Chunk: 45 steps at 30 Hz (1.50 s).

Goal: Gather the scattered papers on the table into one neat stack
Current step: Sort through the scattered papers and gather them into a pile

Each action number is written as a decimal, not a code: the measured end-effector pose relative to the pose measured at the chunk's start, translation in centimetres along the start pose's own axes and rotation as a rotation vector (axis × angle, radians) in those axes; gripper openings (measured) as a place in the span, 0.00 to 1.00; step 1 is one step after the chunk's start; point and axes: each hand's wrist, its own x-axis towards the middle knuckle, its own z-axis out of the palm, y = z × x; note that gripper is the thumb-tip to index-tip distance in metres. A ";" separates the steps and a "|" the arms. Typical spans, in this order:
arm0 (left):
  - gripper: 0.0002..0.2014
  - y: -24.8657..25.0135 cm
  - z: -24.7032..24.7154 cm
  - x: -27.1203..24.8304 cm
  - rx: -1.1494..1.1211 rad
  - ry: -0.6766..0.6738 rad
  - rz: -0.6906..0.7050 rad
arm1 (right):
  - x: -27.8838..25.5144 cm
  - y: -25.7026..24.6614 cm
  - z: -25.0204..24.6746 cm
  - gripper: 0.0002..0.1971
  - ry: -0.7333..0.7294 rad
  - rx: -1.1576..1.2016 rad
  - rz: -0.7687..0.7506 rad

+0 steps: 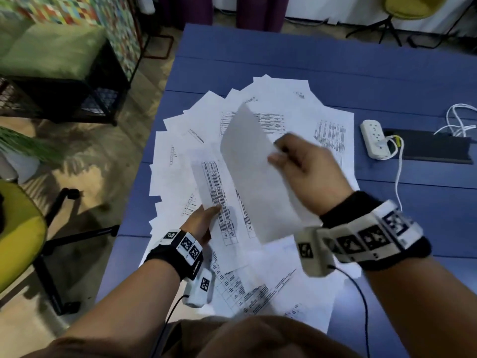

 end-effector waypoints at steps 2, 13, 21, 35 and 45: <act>0.16 -0.3 0.1 0.2 0.120 0.063 0.038 | 1.4 -0.2 -2.6 0.02 0.125 -0.017 -0.087; 0.47 1.0 1.8 -1.1 -0.113 0.067 -0.156 | -2.6 4.9 -1.3 0.17 0.145 0.020 -0.349; 0.44 2.2 4.1 -1.8 -0.257 0.069 -0.045 | -8.0 13.8 7.3 0.14 -0.478 -0.322 0.027; 0.31 1.8 4.4 0.9 0.283 0.374 0.164 | 2.4 24.4 1.6 0.55 -0.119 -0.475 0.811; 0.28 2.4 6.9 2.3 0.314 0.405 0.233 | 3.1 26.4 1.5 0.25 0.160 -0.110 1.010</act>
